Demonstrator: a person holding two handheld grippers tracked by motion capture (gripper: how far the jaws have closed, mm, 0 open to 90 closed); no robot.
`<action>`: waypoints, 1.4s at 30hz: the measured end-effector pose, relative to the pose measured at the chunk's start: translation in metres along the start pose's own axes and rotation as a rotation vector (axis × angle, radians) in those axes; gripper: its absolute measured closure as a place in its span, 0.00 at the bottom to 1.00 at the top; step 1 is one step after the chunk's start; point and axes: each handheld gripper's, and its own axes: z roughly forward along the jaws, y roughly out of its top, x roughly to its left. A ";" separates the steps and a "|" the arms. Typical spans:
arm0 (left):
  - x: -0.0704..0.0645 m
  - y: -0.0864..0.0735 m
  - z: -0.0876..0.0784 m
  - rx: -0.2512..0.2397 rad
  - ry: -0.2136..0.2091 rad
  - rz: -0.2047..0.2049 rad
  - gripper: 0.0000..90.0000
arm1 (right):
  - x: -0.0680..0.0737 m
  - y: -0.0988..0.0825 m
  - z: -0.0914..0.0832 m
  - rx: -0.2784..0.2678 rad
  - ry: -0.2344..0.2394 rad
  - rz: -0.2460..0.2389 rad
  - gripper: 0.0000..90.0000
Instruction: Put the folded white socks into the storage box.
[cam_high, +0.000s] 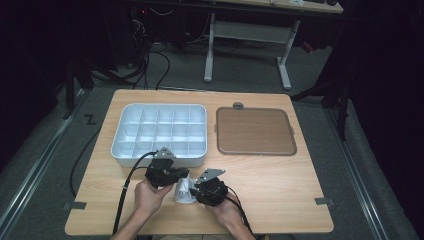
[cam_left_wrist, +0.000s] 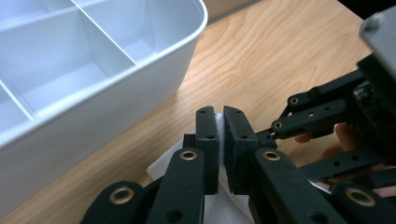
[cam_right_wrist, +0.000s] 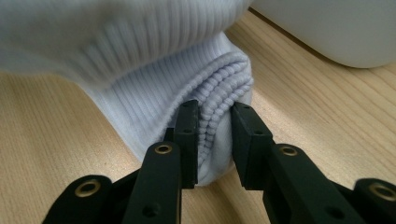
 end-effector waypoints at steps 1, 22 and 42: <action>0.001 -0.001 0.001 0.003 0.004 0.003 0.95 | -0.001 -0.001 0.000 -0.004 0.005 0.008 0.81; 0.002 -0.015 0.014 0.004 0.019 0.019 0.95 | -0.005 -0.016 -0.025 -0.052 0.006 0.144 0.77; -0.004 -0.020 0.026 -0.025 0.027 0.054 0.95 | -0.008 -0.014 -0.005 -0.040 -0.030 0.061 0.88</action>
